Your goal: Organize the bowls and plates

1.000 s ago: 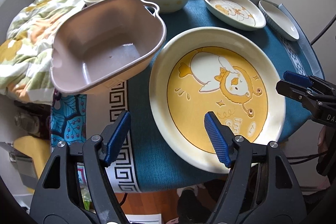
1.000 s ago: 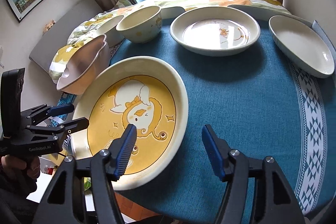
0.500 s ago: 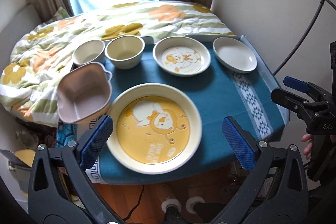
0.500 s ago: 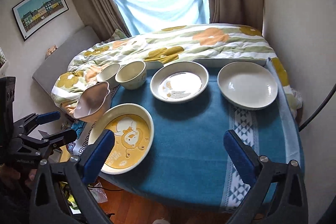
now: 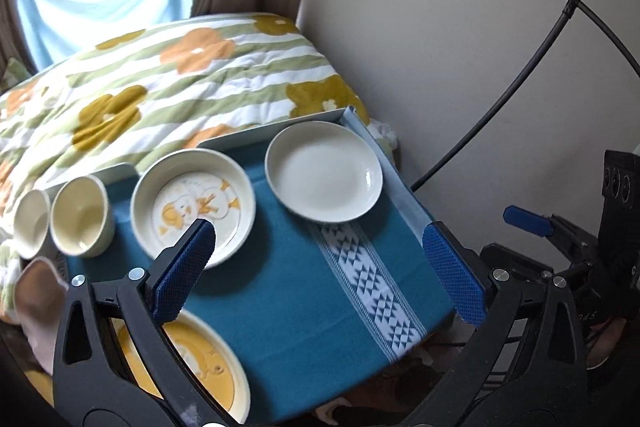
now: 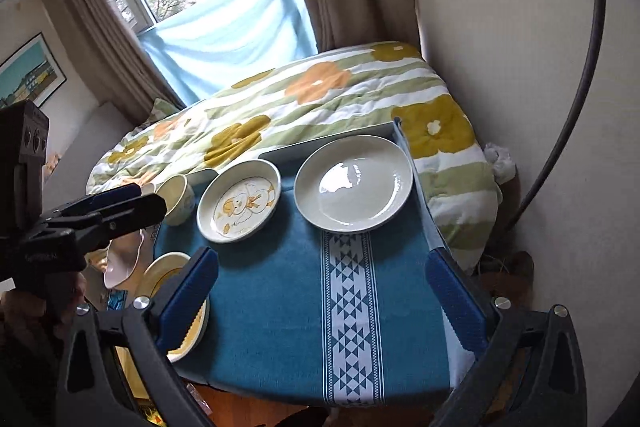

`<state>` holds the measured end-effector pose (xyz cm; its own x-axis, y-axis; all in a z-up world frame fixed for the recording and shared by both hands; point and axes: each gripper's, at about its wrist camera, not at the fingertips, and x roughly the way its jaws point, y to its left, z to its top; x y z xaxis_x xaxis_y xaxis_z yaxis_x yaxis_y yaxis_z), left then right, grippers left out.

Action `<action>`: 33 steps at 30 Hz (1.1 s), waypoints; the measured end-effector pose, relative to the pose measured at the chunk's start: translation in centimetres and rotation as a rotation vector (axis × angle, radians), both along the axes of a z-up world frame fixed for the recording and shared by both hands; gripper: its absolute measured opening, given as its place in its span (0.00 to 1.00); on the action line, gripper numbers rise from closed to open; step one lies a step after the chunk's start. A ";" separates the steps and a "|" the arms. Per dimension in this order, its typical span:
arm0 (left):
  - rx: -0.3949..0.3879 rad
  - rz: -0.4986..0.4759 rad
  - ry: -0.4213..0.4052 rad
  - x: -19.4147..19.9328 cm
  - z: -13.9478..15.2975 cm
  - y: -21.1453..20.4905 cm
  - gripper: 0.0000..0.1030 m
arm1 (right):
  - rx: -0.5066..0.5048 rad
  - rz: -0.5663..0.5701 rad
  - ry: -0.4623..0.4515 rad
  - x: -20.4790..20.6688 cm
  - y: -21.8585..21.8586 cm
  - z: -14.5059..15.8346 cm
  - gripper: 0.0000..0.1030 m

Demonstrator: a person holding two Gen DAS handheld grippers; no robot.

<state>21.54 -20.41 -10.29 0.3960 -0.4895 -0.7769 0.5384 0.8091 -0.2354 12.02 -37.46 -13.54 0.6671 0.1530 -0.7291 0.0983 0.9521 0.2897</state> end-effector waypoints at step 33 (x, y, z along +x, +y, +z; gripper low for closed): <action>0.173 -0.368 0.309 21.1 -20.3 -10.4 0.16 | 0.254 -0.491 0.230 12.3 -5.1 -16.1 0.27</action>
